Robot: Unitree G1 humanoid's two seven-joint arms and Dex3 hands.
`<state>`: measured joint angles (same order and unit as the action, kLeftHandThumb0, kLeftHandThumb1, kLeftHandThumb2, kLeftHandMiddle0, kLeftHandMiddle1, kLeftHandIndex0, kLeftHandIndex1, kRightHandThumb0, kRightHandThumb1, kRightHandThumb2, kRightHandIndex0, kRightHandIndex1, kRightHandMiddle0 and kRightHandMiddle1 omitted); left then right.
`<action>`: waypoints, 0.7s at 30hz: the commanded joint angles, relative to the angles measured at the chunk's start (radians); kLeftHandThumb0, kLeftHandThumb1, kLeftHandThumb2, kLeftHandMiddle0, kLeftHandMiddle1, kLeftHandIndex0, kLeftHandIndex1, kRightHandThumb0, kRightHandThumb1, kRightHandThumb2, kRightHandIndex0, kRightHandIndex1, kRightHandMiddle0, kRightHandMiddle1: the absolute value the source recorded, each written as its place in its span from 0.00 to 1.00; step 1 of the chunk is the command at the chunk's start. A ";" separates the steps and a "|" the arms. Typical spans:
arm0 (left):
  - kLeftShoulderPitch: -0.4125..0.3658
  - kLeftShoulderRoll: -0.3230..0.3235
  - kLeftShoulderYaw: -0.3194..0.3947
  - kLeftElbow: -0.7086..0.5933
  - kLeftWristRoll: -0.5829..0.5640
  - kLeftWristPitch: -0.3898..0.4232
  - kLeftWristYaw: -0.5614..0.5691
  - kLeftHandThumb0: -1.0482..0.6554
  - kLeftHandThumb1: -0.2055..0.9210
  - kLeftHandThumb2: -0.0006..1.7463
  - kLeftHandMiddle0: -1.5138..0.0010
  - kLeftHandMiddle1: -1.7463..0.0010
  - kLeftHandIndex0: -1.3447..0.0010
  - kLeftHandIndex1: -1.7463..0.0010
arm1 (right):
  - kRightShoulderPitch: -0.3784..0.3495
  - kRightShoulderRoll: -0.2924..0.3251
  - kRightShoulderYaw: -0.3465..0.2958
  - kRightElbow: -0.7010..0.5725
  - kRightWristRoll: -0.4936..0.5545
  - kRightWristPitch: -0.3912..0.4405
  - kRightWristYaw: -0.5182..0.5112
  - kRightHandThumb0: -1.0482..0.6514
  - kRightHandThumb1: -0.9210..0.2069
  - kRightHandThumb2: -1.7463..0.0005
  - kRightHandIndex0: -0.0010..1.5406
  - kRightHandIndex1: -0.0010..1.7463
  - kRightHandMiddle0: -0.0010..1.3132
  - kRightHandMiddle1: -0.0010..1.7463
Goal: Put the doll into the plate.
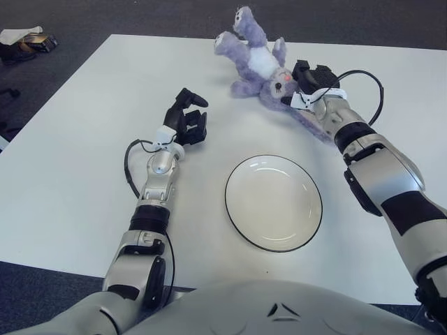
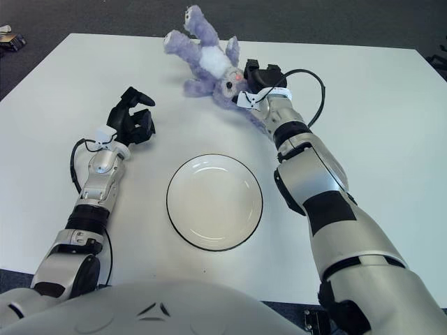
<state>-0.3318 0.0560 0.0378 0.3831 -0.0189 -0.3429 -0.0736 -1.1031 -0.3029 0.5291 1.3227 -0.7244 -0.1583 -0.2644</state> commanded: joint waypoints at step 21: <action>0.057 -0.013 -0.005 0.004 0.028 0.020 0.042 0.38 0.70 0.56 0.32 0.00 0.70 0.00 | 0.198 -0.210 -0.002 -0.247 0.014 -0.282 0.045 0.41 0.01 0.70 0.16 0.90 0.16 1.00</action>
<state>-0.3236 0.0517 0.0365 0.3652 0.0071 -0.3369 -0.0380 -0.9497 -0.4841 0.5267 1.1067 -0.7064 -0.4196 -0.2408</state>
